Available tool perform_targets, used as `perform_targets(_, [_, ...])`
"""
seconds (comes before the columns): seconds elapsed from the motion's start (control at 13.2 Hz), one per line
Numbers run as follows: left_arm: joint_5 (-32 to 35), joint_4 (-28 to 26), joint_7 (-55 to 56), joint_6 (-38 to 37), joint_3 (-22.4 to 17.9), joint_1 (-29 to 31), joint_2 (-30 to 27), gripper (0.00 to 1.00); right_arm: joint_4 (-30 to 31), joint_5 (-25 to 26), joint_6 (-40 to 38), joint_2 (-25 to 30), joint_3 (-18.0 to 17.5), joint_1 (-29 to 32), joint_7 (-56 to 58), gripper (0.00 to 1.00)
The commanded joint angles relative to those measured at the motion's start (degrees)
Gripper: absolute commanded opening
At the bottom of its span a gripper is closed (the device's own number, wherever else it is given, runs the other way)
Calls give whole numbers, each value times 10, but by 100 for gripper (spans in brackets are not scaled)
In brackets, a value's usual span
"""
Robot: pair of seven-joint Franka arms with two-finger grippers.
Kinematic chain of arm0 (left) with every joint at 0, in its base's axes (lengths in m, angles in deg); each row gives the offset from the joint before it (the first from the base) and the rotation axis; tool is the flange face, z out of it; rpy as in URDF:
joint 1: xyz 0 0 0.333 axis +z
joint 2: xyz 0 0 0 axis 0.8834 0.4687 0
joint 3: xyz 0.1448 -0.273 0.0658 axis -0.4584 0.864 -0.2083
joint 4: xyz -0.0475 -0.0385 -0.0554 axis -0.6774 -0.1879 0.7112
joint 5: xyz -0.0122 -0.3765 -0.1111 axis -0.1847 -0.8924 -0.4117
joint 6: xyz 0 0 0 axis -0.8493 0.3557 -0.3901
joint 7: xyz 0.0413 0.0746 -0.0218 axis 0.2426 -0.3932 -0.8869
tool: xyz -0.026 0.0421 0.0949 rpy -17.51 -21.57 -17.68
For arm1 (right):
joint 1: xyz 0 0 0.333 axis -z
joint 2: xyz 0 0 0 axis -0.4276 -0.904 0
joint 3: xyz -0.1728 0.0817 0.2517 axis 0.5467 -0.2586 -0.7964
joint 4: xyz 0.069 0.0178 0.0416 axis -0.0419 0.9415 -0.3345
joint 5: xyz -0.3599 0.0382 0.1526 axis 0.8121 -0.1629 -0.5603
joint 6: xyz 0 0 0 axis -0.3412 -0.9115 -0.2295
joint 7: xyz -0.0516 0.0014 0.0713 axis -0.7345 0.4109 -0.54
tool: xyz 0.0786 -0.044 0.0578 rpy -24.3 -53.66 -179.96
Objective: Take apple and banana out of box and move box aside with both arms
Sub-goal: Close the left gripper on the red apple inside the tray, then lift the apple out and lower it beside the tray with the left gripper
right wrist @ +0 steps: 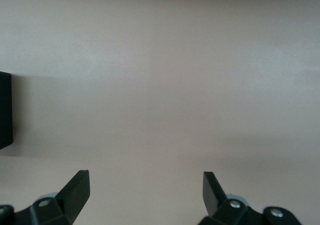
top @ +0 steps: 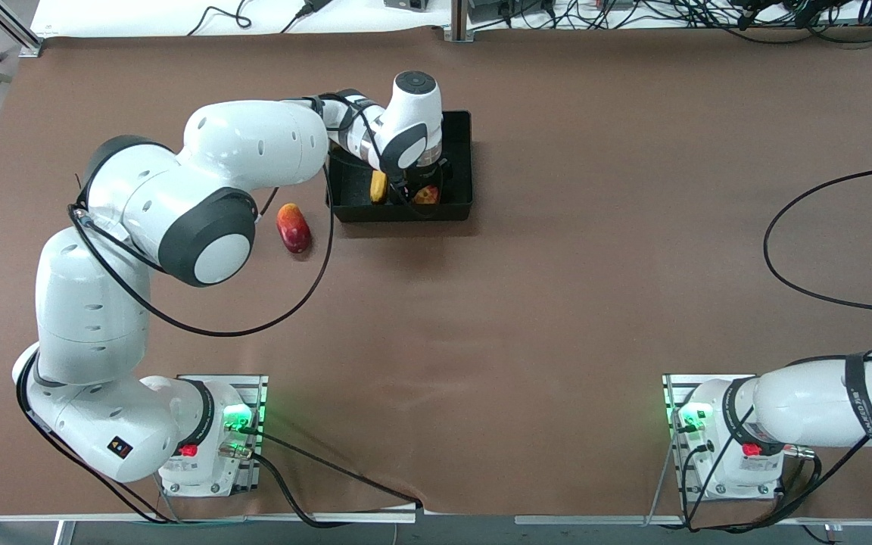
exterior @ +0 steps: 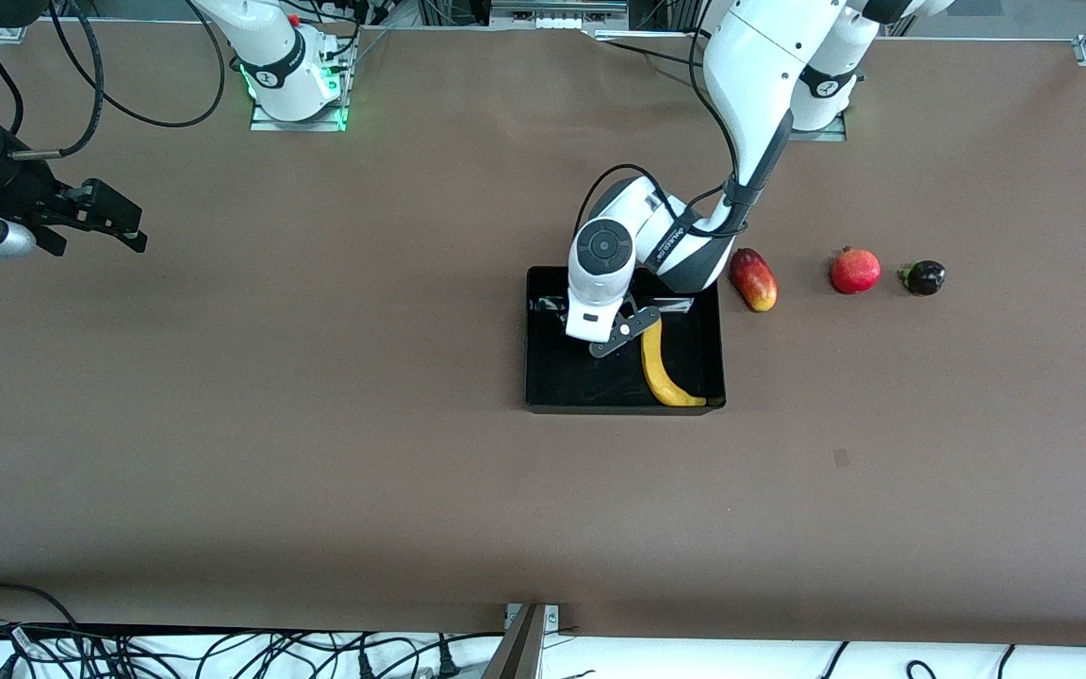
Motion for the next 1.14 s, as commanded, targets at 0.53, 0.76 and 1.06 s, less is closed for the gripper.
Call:
perform_targets(0.53, [9, 14, -64, -139, 28, 80, -91, 0, -7, 7, -2, -3, -8, 8, 1, 100])
perform_targets(0.76, [5, 20, -207, -237, 63, 203, -159, 0, -7, 7, -2, -3, -8, 8, 1, 100])
perform_targets(1.06, [10, 37, -421, -223, 33, 315, -141, 0, -7, 7, -1, -3, -8, 8, 1, 100])
